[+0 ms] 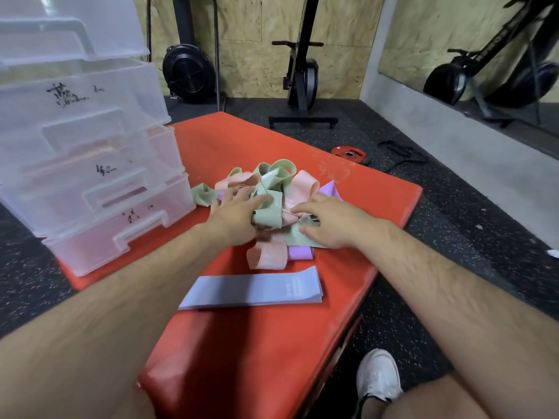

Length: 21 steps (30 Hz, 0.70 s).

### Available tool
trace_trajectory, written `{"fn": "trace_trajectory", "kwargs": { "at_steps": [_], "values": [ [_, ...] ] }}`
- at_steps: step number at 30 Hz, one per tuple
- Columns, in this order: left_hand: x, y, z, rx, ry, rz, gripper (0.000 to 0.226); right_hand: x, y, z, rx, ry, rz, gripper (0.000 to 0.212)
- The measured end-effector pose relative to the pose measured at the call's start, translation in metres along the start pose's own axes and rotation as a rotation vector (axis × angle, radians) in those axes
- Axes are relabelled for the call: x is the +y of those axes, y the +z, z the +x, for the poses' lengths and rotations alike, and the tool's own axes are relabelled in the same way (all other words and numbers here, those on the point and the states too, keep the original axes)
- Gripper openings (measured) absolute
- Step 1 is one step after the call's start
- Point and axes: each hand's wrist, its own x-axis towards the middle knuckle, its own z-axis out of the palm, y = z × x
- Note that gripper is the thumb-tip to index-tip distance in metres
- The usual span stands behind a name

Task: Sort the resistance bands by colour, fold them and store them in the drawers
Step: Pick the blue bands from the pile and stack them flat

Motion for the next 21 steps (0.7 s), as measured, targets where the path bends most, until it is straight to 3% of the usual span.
{"fn": "trace_trajectory", "kwargs": {
  "at_steps": [8, 12, 15, 21],
  "values": [
    [0.003, -0.013, -0.075, 0.177, 0.147, 0.004, 0.072, -0.007, -0.002, -0.048, 0.06, -0.008, 0.129, 0.033],
    [0.015, -0.009, -0.109, 0.28, 0.463, -0.049, 0.043, -0.019, 0.006, -0.073, -0.045, 0.111, 0.171, 0.027],
    [0.018, 0.003, -0.123, 0.168, 0.607, -0.112, 0.035, -0.026, 0.018, -0.08, -0.192, 0.243, 0.303, 0.029],
    [0.014, 0.015, -0.129, -0.026, 0.572, -0.119, 0.033, -0.037, 0.025, -0.075, -0.237, 0.422, 0.581, 0.028]
  ]
}}
